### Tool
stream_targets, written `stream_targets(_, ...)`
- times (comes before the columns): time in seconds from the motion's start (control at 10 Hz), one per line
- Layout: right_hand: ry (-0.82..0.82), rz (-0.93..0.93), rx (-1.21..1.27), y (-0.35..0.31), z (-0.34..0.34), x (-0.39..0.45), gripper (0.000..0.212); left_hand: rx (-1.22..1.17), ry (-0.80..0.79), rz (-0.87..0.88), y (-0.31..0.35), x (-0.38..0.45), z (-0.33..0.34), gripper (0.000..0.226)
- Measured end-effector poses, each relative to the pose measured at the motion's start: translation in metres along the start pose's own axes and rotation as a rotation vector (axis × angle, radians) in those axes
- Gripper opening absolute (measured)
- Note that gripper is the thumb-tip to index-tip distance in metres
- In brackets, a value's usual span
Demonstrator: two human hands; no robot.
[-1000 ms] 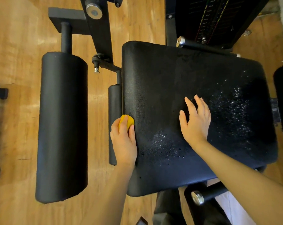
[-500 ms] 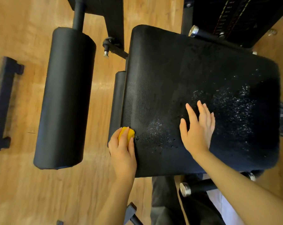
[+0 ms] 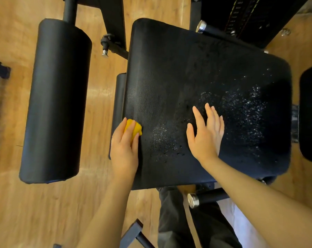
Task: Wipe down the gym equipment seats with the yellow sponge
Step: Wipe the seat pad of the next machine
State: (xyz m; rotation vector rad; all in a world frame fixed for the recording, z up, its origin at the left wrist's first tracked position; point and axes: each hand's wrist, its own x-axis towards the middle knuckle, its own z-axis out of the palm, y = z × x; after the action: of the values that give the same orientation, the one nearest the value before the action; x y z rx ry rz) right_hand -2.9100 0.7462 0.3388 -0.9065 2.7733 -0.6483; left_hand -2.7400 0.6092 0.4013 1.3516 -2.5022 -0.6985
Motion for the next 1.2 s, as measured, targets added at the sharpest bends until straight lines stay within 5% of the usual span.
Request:
stream_targets(0.2,-0.014,0.005,-0.015,0.0,0.0,0.001,0.05,0.038,-0.012,0.012,-0.016,-0.068,-0.01,0.035)
stream_targets(0.5,-0.007,0.004,-0.011,0.0,0.001,0.001,0.05,0.045,0.007,0.1,0.013,0.023,0.011,0.037)
stream_targets(0.9,-0.006,0.009,-0.012,0.0,0.002,0.001,0.05,0.114,-0.028,0.15,-0.004,-0.051,-0.001,0.034)
stream_targets(1.2,0.001,0.012,0.004,0.0,0.002,0.0,0.05,0.187,-0.05,0.3,0.02,0.029,0.017,0.034)
